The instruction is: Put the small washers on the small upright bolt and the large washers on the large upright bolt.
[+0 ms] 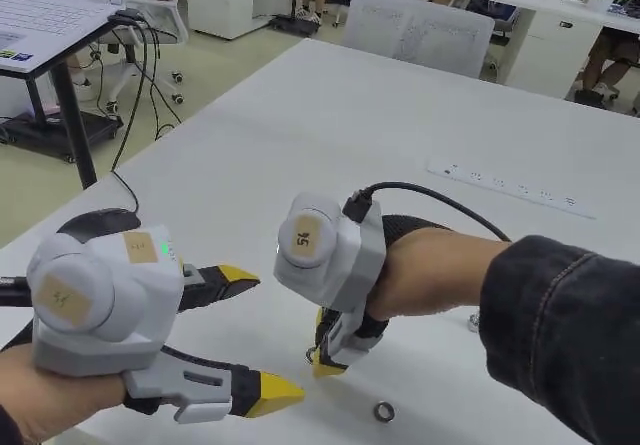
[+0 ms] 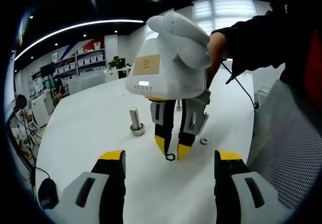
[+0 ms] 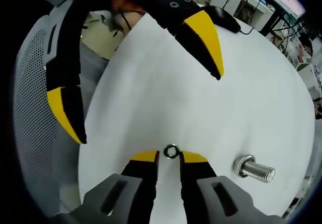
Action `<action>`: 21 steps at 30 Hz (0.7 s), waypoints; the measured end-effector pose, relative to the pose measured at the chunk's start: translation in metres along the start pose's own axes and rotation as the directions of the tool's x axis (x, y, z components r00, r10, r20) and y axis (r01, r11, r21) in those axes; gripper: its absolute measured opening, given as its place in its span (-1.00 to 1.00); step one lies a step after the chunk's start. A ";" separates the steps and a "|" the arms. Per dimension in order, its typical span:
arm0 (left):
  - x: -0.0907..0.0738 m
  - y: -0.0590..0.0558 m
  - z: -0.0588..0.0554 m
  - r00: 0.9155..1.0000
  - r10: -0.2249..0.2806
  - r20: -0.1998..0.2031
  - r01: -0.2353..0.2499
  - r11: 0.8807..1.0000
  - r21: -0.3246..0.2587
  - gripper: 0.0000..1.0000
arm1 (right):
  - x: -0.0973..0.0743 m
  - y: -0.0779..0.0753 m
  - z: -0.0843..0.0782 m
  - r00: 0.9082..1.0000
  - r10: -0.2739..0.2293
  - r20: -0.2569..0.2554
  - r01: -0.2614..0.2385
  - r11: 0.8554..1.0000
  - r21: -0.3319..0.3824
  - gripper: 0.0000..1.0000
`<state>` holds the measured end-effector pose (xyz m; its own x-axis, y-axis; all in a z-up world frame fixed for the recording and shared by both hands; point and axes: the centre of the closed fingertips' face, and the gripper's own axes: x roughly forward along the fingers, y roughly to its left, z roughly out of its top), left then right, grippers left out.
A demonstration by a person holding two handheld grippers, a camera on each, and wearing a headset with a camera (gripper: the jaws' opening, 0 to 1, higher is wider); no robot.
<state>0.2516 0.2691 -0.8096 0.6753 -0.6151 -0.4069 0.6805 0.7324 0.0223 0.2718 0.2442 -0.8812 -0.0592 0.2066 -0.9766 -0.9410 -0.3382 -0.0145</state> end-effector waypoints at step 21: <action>0.001 0.001 0.000 1.000 -0.001 0.001 0.001 1.000 -0.003 0.41 | -0.001 -0.001 0.001 1.000 -0.003 0.003 0.003 1.000 -0.002 -0.73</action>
<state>0.2530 0.2688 -0.8104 0.6748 -0.6162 -0.4061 0.6806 0.7324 0.0196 0.2727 0.2459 -0.8801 -0.0572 0.2102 -0.9760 -0.9406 -0.3391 -0.0179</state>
